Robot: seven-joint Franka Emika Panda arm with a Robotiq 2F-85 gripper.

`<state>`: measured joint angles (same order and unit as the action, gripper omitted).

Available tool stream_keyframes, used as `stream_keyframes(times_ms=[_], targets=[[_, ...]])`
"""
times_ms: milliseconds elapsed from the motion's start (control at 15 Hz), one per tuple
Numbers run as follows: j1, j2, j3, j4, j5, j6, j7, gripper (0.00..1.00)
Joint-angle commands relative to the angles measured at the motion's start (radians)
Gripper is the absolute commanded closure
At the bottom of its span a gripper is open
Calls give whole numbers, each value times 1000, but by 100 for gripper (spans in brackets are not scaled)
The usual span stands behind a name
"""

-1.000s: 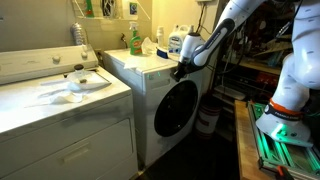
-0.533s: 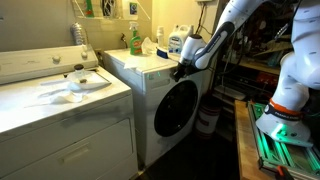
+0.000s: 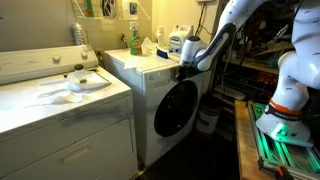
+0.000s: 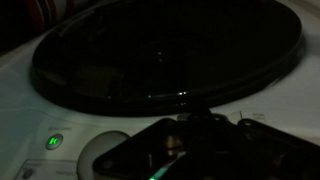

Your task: Press the bottom and top button to the left on the dishwasher

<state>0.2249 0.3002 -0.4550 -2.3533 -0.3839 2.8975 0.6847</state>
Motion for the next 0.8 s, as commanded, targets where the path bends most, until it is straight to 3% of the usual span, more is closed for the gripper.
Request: stream_keyframes(times_ms=[0,400,733], targets=[[-23,-97,59,-37,47,-180,-1,100],[-95,-193,137,-37,10,-219,55,100],[-175,-228,207,-35,45,-154,20,100]])
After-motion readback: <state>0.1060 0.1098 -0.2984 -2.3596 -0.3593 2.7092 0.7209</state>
